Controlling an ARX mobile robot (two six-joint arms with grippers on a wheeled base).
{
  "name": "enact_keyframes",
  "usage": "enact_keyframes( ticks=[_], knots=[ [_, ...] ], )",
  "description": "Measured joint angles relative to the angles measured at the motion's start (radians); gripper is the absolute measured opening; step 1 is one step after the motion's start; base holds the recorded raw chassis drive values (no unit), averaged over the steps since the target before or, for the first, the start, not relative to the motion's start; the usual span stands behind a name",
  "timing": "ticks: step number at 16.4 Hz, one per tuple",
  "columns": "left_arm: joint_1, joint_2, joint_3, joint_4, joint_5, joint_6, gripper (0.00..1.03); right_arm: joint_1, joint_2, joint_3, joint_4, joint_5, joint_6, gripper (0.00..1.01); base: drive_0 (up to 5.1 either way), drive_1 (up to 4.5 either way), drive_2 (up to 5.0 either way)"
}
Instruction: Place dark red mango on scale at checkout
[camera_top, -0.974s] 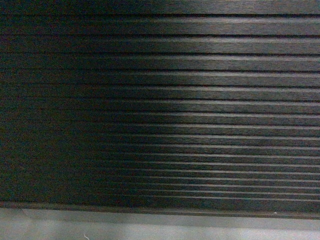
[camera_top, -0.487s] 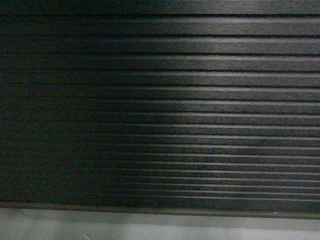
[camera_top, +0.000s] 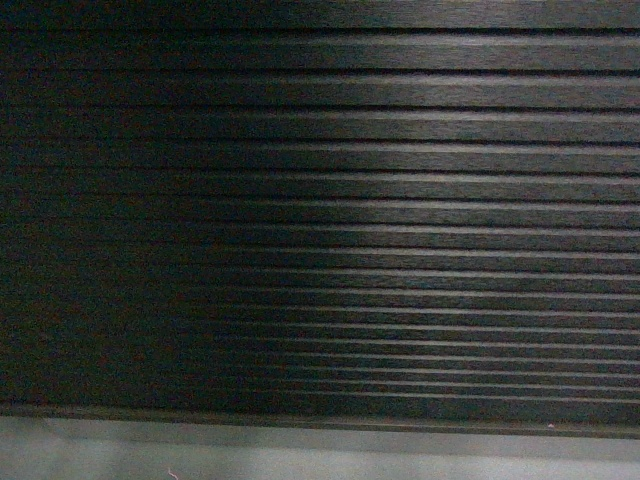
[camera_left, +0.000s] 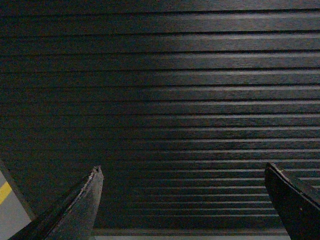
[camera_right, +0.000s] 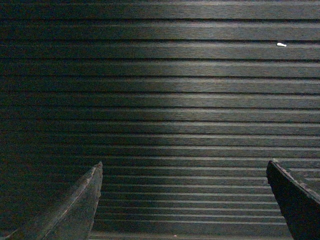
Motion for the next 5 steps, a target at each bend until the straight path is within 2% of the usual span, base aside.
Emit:
enact_keyframes(
  ticks=[5],
  knots=[
    [0.0, 0.0, 0.0, 0.0, 0.0, 0.0, 0.98, 0.0, 0.0, 0.0, 0.0, 0.0, 0.0, 0.98, 0.0, 0.0, 0.0]
  ],
)
